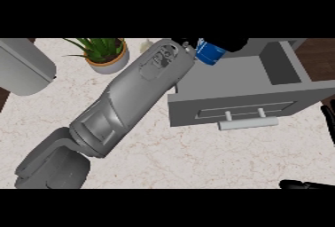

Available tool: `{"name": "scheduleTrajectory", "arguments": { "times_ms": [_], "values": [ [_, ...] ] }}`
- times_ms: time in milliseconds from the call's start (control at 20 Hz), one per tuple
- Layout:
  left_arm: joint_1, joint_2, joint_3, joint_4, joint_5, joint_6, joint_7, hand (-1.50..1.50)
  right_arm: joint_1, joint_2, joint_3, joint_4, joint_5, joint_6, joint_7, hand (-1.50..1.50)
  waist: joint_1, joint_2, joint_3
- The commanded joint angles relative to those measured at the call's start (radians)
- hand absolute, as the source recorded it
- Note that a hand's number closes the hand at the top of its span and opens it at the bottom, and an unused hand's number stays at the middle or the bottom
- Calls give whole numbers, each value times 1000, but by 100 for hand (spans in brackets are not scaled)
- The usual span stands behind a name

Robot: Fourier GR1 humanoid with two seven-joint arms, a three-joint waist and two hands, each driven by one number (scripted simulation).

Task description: Pick up the can, place it into the drawer and close the drawer

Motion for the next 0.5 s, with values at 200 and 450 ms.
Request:
{"name": "scheduleTrajectory", "arguments": {
  "times_ms": [200,450],
  "values": [
    [8,0,-104,27,40,15,-9,150,-34,-10,-8,29,8,-4,-20,-150,-17,3,1],
    [-3,0,-110,94,40,43,-56,-150,-4,2,19,-3,4,8,-1,-150,-33,9,0]
  ]
}}
